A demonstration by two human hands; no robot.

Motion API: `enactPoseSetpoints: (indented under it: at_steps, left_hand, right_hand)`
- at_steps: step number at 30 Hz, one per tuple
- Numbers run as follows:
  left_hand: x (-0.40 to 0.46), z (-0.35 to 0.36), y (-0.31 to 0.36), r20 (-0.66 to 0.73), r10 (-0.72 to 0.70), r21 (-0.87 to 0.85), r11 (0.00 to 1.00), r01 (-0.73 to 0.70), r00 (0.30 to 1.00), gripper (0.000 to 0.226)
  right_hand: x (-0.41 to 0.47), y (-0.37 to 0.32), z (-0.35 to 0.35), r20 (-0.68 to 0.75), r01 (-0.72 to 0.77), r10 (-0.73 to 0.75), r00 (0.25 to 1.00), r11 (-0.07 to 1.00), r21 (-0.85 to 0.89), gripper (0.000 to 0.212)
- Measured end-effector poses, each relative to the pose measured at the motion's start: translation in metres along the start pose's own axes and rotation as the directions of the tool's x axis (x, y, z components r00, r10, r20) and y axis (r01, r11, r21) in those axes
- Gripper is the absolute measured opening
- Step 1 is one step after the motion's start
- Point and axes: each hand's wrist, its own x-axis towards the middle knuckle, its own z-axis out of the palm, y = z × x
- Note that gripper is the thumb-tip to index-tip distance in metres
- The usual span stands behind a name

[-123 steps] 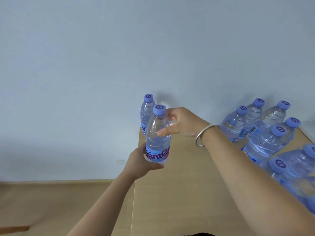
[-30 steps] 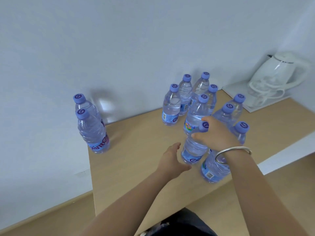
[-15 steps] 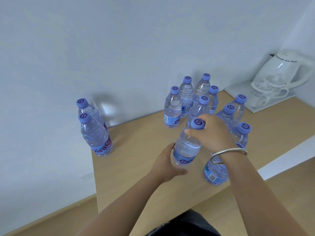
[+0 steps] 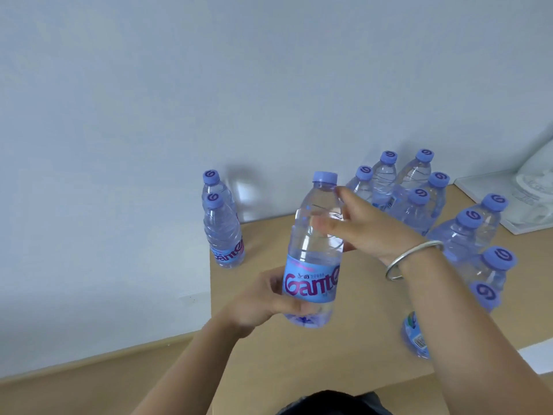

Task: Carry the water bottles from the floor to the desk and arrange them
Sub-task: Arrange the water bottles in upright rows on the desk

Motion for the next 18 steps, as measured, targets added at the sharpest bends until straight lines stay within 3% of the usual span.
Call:
enactPoseSetpoints:
  at_steps: [6, 14, 18]
  left_hand:
    - [-0.022, -0.019, -0.009, -0.003, -0.088, -0.078, 0.993, 0.087, 0.996, 0.058]
    - [-0.030, -0.028, -0.020, -0.093, -0.094, -0.018, 0.996, 0.092, 0.991, 0.058]
    - [-0.031, -0.035, -0.033, -0.159, -0.096, 0.013, 0.995, 0.100, 0.983, 0.043]
  right_hand:
    - [0.017, 0.003, 0.031, -0.022, 0.115, -0.114, 0.993, 0.993, 0.033, 0.027]
    - [0.031, 0.007, 0.054, 0.056, 0.094, -0.096, 0.994, 0.995, 0.032, 0.034]
    - [0.039, 0.018, 0.076, 0.060, 0.080, -0.082, 0.995, 0.996, 0.041, 0.033]
